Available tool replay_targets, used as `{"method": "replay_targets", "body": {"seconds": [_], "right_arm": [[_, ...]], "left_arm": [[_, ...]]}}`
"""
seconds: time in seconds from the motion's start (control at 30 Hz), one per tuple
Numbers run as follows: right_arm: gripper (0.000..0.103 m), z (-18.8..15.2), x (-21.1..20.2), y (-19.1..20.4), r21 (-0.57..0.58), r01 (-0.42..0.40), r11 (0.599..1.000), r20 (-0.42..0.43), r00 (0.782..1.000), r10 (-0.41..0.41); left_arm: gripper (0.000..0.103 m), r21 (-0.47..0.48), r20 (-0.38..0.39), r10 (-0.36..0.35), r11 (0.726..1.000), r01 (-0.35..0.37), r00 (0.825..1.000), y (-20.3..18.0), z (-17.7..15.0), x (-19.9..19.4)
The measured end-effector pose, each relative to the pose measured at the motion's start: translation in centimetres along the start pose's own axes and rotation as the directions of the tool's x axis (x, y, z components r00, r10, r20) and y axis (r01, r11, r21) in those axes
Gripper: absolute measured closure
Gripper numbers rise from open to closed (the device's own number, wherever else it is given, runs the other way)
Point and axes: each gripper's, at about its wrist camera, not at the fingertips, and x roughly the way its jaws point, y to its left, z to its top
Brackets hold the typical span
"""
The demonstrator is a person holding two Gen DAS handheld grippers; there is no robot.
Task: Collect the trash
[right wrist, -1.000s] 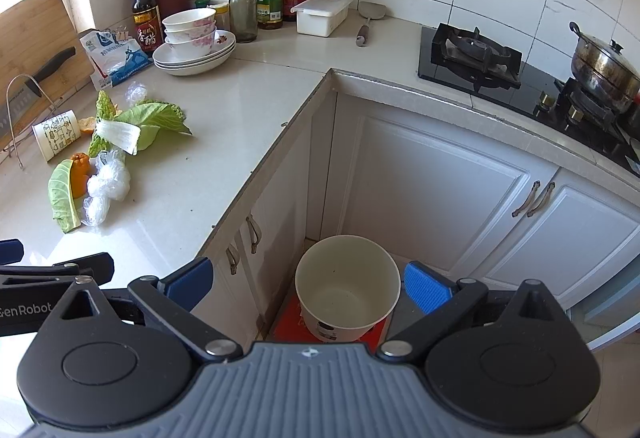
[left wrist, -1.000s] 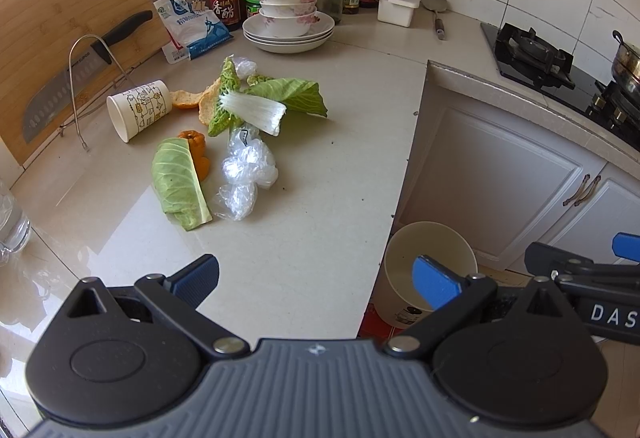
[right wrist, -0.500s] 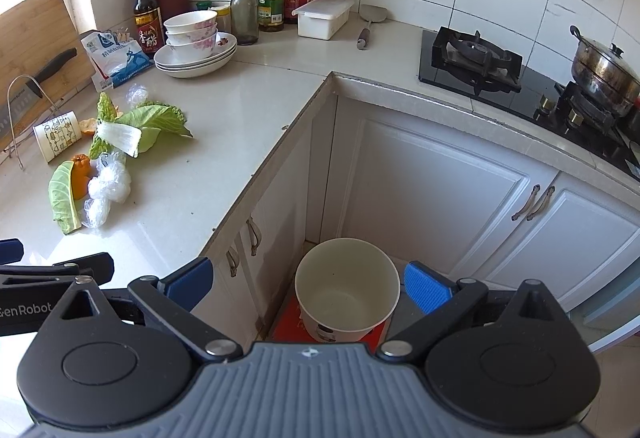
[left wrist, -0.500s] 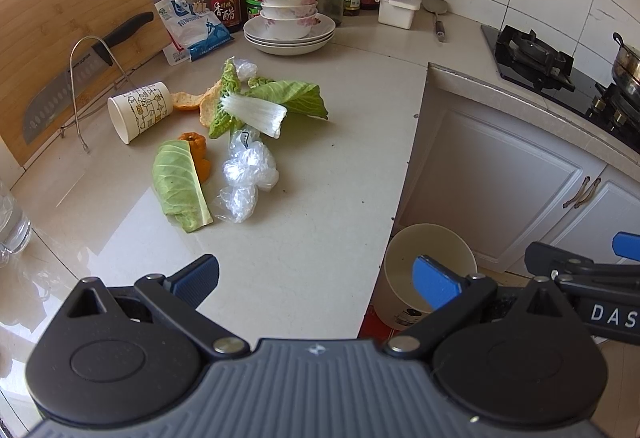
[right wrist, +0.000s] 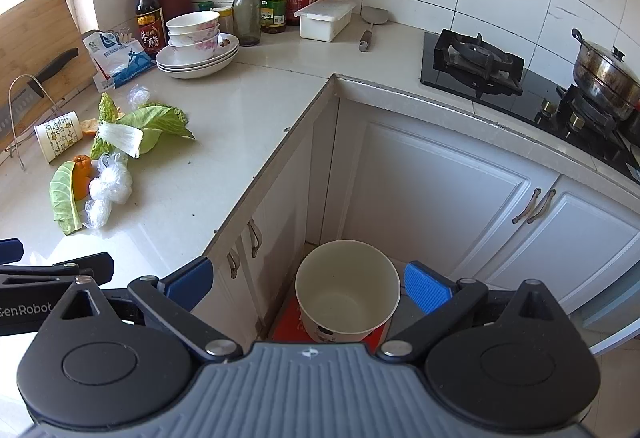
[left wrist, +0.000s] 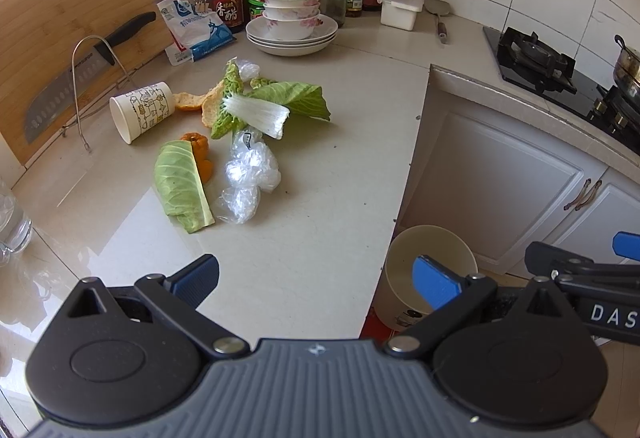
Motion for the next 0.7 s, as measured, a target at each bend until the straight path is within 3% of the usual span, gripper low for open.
{"method": "replay_targets", "body": {"seconds": [0.7], "right_arm": [[0.0, 0.17, 0.24, 0.3, -0.015, -0.006, 1.0, 0.005, 1.0, 0.006]], "left_arm": [[0.001, -0.01, 0.006, 0.008, 1.0, -0.008, 1.0, 0.31, -0.15, 0.32]]}}
